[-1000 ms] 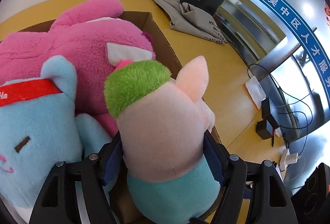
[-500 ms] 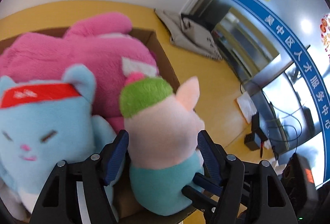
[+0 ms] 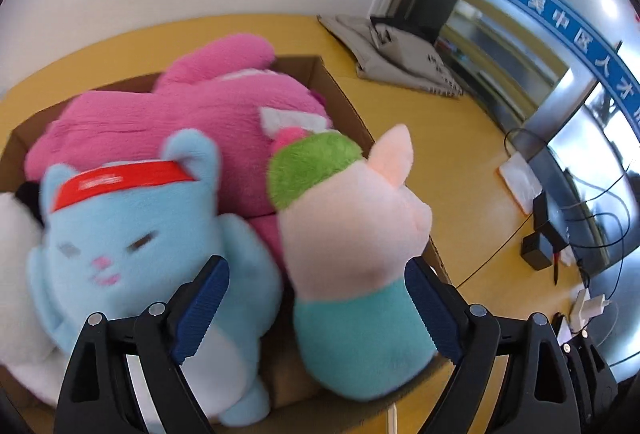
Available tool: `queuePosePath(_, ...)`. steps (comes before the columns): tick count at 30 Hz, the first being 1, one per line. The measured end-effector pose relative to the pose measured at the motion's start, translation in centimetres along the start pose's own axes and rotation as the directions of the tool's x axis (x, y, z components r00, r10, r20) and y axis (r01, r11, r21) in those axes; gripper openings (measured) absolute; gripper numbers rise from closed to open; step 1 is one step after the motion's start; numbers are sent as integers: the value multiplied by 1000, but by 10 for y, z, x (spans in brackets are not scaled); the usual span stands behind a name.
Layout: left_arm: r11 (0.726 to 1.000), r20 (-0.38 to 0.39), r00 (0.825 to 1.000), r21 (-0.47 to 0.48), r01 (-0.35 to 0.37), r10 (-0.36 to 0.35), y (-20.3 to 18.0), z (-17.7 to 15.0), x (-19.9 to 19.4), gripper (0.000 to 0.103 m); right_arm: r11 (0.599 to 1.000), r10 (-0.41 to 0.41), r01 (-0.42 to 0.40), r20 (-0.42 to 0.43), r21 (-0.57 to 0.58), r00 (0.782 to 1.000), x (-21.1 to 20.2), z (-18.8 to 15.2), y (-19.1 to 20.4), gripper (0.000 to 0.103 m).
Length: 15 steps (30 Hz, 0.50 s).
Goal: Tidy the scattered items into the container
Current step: 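Lower the pink pig into the box beside the blue bear and release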
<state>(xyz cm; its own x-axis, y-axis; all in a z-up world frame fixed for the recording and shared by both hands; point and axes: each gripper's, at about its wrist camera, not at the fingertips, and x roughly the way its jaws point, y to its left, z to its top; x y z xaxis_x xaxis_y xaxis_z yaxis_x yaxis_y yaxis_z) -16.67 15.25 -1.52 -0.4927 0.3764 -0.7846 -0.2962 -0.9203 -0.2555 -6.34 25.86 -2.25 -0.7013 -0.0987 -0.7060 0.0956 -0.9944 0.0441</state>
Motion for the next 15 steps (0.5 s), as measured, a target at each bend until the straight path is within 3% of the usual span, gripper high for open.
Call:
queuePosePath(4, 999, 95, 995, -39, -3, 6, 31, -32, -65, 98, 999, -23, 24, 17, -45, 1000, -18, -2, 20, 82)
queuePosePath(7, 995, 134, 987, -44, -89, 94, 54, -62, -101, 102, 996, -28, 30, 23, -83, 999, -26, -7, 38, 82)
queuePosePath(11, 981, 138, 971, -56, -187, 193, 77, -98, -126, 102, 996, -7, 10, 34, -88, 999, -33, -11, 55, 82)
queuePosePath(15, 974, 130, 967, -83, -212, 221, 91, -123, -138, 102, 997, -9, 13, 50, -76, 999, -39, -14, 68, 82)
